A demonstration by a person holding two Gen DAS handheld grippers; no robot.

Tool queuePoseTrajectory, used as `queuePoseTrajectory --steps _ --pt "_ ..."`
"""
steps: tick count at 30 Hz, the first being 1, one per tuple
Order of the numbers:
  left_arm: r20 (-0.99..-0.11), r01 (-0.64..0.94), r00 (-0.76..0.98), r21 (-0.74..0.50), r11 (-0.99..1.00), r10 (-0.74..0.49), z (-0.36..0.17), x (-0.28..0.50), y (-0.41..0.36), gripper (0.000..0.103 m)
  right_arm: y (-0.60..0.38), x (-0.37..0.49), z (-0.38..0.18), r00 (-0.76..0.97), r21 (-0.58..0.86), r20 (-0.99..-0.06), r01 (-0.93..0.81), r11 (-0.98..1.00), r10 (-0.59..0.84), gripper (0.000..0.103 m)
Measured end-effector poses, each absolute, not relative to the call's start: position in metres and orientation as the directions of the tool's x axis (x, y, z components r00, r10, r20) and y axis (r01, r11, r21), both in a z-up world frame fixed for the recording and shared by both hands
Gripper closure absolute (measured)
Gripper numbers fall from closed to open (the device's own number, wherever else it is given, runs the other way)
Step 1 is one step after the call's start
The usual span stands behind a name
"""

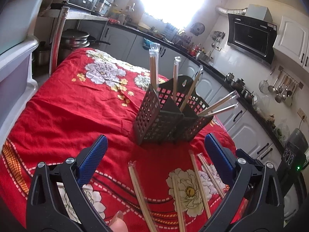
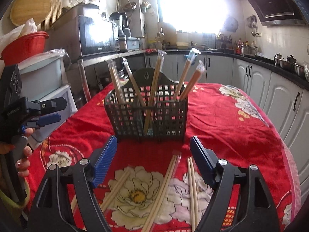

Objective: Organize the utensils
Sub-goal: 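Move both open grippers back down to the remaining chopstick bundles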

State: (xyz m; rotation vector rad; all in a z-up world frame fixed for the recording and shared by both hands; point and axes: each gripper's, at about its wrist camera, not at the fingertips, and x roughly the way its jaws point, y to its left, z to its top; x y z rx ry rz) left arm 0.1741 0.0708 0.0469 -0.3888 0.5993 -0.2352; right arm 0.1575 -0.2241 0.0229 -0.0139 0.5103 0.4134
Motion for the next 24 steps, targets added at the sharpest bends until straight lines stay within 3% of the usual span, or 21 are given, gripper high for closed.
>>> queuePoseTrajectory --steps 24 --pt "-0.631 0.073 0.715 -0.361 0.930 -0.301 -0.002 0.180 0.055 0.011 -0.240 0.169 -0.018 0.689 0.144 -0.617 -0.377 0.915 0.381 0.028"
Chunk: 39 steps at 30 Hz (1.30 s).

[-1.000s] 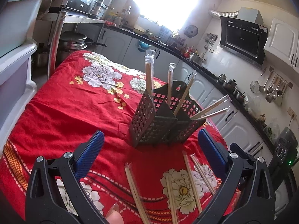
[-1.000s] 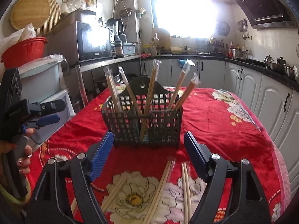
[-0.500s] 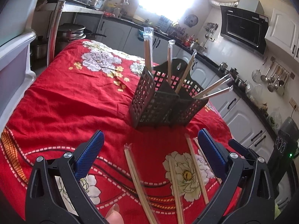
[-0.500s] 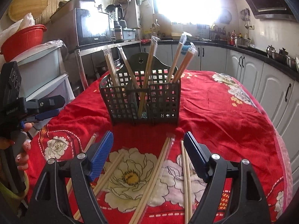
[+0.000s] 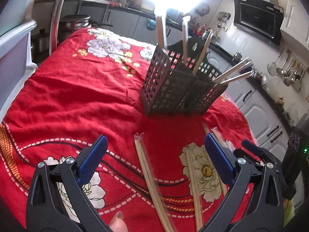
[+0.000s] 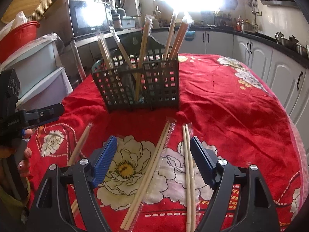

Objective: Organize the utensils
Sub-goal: 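Move both open grippers back down to the remaining chopstick bundles, then close the right gripper on a chopstick bundle while the left gripper grasps another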

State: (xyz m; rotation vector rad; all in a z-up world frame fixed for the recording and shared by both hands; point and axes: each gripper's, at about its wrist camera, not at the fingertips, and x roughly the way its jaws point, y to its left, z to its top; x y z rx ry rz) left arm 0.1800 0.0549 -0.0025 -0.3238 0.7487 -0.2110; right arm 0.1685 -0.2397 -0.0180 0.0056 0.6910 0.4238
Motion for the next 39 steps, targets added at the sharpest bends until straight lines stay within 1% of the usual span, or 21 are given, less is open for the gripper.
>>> queuePoseTrajectory --steps 8,10,12,13,14,16,17,18,25,28,31,33,36,39 --pt "-0.693 0.081 0.651 -0.340 0.937 -0.308 -0.026 0.190 0.046 0.011 -0.232 0.186 -0.035 0.619 0.158 -0.688 -0.381 0.911 0.378 0.028" --pt "-0.702 0.089 0.635 -0.348 0.933 -0.323 -0.031 0.192 0.044 0.020 -0.230 0.192 -0.039 0.602 0.176 -0.700 -0.377 0.909 0.385 0.029" --pt "-0.709 0.090 0.621 -0.360 0.929 -0.335 -0.036 0.195 0.042 0.034 -0.230 0.200 -0.044 0.574 0.201 -0.719 -0.369 0.908 0.392 0.033" --pt "-0.712 0.092 0.614 -0.366 0.926 -0.342 -0.037 0.196 0.042 0.037 -0.230 0.205 -0.046 0.555 0.220 -0.728 -0.366 0.904 0.402 0.035" --pt "-0.715 0.095 0.602 -0.376 0.922 -0.354 -0.040 0.197 0.041 0.043 -0.230 0.209 -0.048 0.543 0.232 -0.734 -0.363 0.902 0.407 0.037" --pt "-0.724 0.096 0.584 -0.387 0.917 -0.366 -0.045 0.199 0.041 0.049 -0.229 0.217 -0.051 0.519 0.253 -0.748 -0.353 0.901 0.414 0.037" --pt "-0.729 0.092 0.576 -0.391 0.916 -0.369 -0.047 0.200 0.040 0.054 -0.228 0.220 -0.052 0.513 0.259 -0.752 -0.349 0.901 0.415 0.038" --pt "-0.734 0.086 0.568 -0.397 0.914 -0.372 -0.050 0.203 0.040 0.057 -0.228 0.223 -0.053 0.505 0.263 -0.758 -0.342 0.902 0.412 0.038" --pt "-0.738 0.061 0.552 -0.428 0.902 -0.388 -0.053 0.215 0.045 0.058 -0.221 0.250 -0.056 0.490 0.230 -0.787 -0.332 0.915 0.376 0.041" --pt "-0.744 0.063 0.548 -0.420 0.905 -0.384 -0.054 0.222 0.043 0.058 -0.215 0.262 -0.058 0.492 0.201 -0.796 -0.334 0.921 0.352 0.042" --pt "-0.748 0.067 0.544 -0.412 0.909 -0.379 -0.055 0.230 0.042 0.058 -0.213 0.272 -0.060 0.493 0.192 -0.801 -0.325 0.926 0.339 0.046" --pt "-0.750 0.066 0.543 -0.410 0.910 -0.377 -0.055 0.235 0.043 0.062 -0.210 0.280 -0.061 0.493 0.188 -0.803 -0.322 0.928 0.334 0.047" --pt "-0.754 0.060 0.542 -0.407 0.912 -0.372 -0.056 0.243 0.044 0.065 -0.207 0.287 -0.062 0.498 0.172 -0.805 -0.323 0.931 0.322 0.052" --pt "-0.760 0.059 0.543 -0.389 0.919 -0.357 -0.057 0.251 0.043 0.070 -0.205 0.293 -0.062 0.501 0.157 -0.808 -0.324 0.933 0.310 0.065"
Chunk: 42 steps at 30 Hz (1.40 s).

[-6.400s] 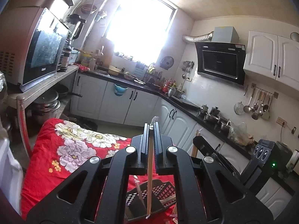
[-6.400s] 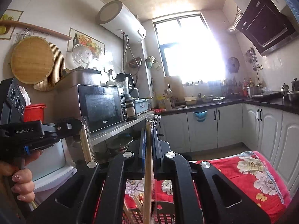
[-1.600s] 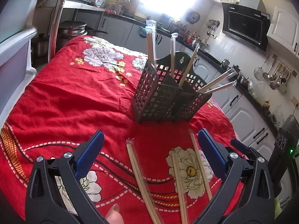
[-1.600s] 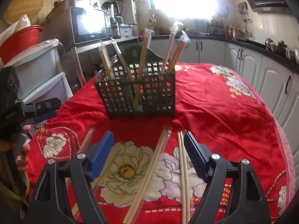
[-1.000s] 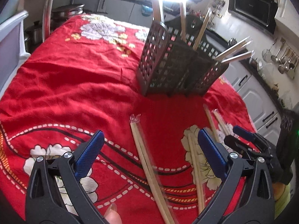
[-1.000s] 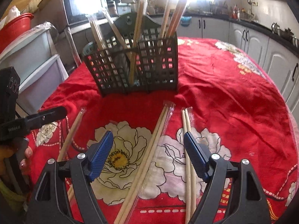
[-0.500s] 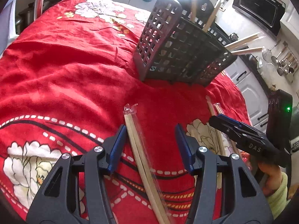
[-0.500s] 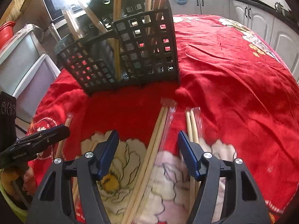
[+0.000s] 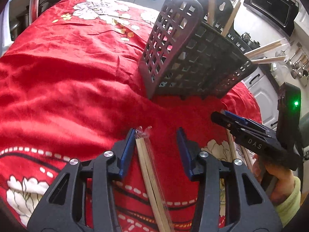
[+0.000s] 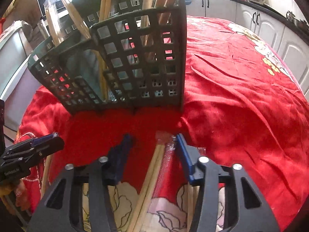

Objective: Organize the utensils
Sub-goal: 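Close the right gripper on a chopstick bundle while the left gripper grasps another, then lift both held bundles and carry them above the grey mesh basket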

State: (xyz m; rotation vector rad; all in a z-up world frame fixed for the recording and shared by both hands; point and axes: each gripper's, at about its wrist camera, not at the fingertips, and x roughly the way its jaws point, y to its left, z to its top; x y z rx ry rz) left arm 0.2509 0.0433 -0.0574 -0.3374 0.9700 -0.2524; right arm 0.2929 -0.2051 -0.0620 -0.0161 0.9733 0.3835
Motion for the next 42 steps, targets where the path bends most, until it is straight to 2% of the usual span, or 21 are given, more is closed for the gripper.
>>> queuePoseTrajectory --steps 2,3,5,8,11,18,26,42 --pt "-0.764 0.053 0.545 -0.379 0.924 -0.345 -0.058 0.254 0.043 0.076 -0.206 0.296 -0.061 0.504 0.163 -0.803 -0.328 0.931 0.318 0.085" --pt "-0.768 0.054 0.548 -0.363 0.930 -0.332 -0.057 0.255 0.042 0.078 -0.206 0.296 -0.061 0.503 0.167 -0.801 -0.334 0.928 0.325 0.085" --pt "-0.772 0.062 0.553 -0.337 0.940 -0.313 -0.058 0.256 0.040 0.084 -0.208 0.297 -0.059 0.501 0.180 -0.796 -0.341 0.923 0.341 0.092" --pt "-0.775 0.056 0.558 -0.321 0.945 -0.296 -0.058 0.257 0.041 0.093 -0.211 0.296 -0.054 0.491 0.239 -0.776 -0.352 0.905 0.396 0.094" --pt "-0.775 0.057 0.560 -0.319 0.946 -0.295 -0.057 0.257 0.044 0.098 -0.208 0.288 -0.044 0.497 0.262 -0.748 -0.385 0.885 0.439 0.095" --pt "-0.720 0.109 0.598 -0.362 0.926 -0.352 -0.038 0.242 0.045 0.100 -0.200 0.260 -0.009 0.530 0.299 -0.663 -0.461 0.836 0.529 0.095" --pt "-0.633 0.158 0.668 -0.394 0.906 -0.391 0.006 0.222 0.047 0.100 -0.194 0.231 0.021 0.580 0.286 -0.591 -0.500 0.818 0.561 0.095" --pt "-0.431 0.260 0.810 -0.343 0.902 -0.398 0.110 0.209 0.049 0.100 -0.212 0.202 0.101 0.706 0.229 -0.377 -0.555 0.799 0.599 0.096"
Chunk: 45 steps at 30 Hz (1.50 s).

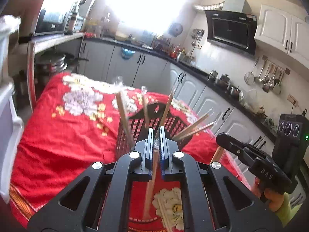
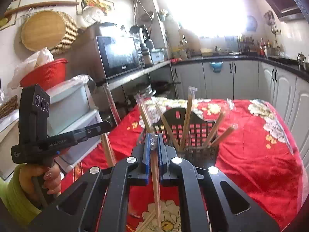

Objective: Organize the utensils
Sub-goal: 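Lift both held bundles and carry them above the grey mesh basket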

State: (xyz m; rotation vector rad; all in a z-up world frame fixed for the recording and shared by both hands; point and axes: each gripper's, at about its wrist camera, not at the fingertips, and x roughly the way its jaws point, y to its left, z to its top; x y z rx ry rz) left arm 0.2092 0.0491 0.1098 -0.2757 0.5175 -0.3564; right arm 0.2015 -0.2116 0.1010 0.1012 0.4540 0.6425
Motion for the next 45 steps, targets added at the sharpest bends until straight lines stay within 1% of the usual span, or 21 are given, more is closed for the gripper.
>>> queuePoseTrajectory --steps 7,16,29,45 --pt "-0.368 0.287 0.839 -0.327 0.900 -0.401 0.146 0.211 0.048 0.100 -0.217 0.199 0.119 0.738 0.219 -0.323 -0.551 0.805 0.593 0.096" --pt "-0.307 0.331 0.852 -0.311 0.891 -0.424 0.178 0.213 0.042 0.100 -0.219 0.201 0.143 0.765 0.202 -0.259 -0.554 0.808 0.589 0.096" --pt "-0.250 0.364 0.867 -0.273 0.891 -0.430 0.213 0.222 0.031 0.100 -0.214 0.212 0.167 0.779 0.175 -0.216 -0.563 0.808 0.589 0.096" --pt "-0.214 0.348 0.890 -0.251 0.903 -0.403 0.233 0.242 0.033 0.100 -0.203 0.228 0.201 0.798 0.127 -0.146 -0.571 0.811 0.584 0.096"
